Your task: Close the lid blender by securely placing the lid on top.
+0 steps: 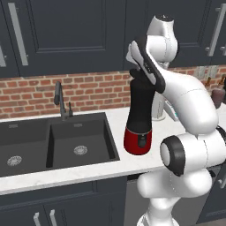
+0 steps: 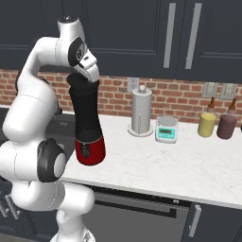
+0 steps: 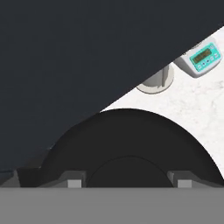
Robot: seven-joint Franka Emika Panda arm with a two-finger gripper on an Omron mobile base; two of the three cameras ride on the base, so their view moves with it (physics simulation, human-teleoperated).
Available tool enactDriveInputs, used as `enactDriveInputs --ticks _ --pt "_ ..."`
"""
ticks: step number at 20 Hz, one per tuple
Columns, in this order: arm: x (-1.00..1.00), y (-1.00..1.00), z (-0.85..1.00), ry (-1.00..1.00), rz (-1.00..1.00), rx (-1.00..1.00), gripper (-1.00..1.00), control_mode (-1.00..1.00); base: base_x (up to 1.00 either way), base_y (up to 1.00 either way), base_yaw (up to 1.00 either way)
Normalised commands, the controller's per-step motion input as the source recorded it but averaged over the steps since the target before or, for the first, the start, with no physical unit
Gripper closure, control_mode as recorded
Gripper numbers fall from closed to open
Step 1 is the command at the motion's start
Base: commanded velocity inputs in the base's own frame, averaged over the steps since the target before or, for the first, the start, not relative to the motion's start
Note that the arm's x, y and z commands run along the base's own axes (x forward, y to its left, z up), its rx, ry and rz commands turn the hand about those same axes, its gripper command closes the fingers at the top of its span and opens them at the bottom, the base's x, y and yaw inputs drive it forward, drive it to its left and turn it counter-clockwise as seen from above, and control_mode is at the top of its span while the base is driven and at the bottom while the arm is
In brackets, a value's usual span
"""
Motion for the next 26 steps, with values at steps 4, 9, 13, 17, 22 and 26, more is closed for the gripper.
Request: enactDriveInputs --ticks 4,9,13,17,22,26 --pt "-0.1 0.09 -0.2 0.0 0.05 -0.11 1.0 -1.0 0.0 0.0 0.0" --pt "-0.04 0.18 -0.23 0.0 0.04 -0.08 1.0 -1.0 0.0 0.0 0.0" --pt "0.0 0.06 -0.19 0.0 0.02 0.0 1.0 -1.0 0.0 0.0 0.0" --pt "0.0 0.0 -0.12 0.0 0.01 0.0 1.0 -1.0 0.0 0.0 0.0" --pt "0.0 0.0 -0.12 0.0 0.02 -0.02 1.0 -1.0 0.0 0.0 0.0" --pt "0.0 -0.01 -0.13 -0.01 0.03 -0.07 1.0 -1.0 0.0 0.0 0.0"
